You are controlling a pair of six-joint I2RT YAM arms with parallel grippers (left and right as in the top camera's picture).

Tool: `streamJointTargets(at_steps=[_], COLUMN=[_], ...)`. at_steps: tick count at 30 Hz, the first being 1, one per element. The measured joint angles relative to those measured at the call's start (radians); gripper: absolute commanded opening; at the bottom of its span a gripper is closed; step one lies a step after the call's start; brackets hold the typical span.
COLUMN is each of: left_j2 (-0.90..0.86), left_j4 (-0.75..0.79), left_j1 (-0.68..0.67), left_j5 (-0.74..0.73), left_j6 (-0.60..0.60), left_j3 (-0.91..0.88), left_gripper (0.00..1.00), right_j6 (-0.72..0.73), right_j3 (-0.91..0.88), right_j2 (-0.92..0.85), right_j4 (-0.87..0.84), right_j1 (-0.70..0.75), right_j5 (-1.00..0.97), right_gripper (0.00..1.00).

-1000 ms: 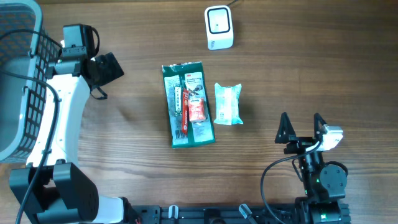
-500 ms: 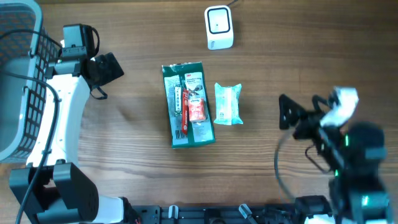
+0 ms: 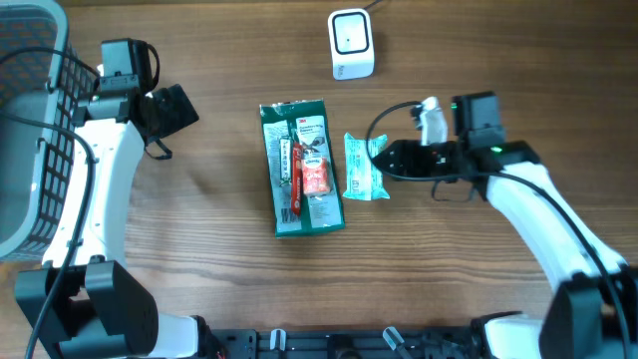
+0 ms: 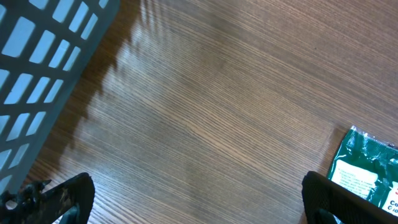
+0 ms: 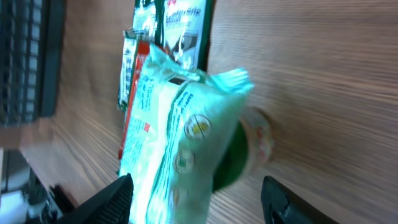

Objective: Scan the item barcode

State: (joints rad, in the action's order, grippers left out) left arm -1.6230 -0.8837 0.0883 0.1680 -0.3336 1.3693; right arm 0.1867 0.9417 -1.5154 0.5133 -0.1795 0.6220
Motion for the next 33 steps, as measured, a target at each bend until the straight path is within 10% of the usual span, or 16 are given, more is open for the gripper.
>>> streamJointTargets(at_steps=[14,24,33], left_j2=[0.0,0.0,0.0], left_j4=[0.0,0.0,0.0], left_j1=[0.0,0.0,0.0], left_j5=[0.0,0.0,0.0], left_j6=[0.0,0.0,0.0], left_j3=[0.0,0.0,0.0], left_gripper=[1.0,1.0,1.0], right_j6=[-0.021,0.016,0.153], right_j3=[0.004,0.098,0.095], right_j2=[-0.053,0.084,-0.055], right_j4=[-0.047,-0.046,-0.284], right_j1=[-0.062,-0.083,-0.422], right_j5=[0.007,0.001,-0.264], right_gripper=[0.08,0.04,0.04])
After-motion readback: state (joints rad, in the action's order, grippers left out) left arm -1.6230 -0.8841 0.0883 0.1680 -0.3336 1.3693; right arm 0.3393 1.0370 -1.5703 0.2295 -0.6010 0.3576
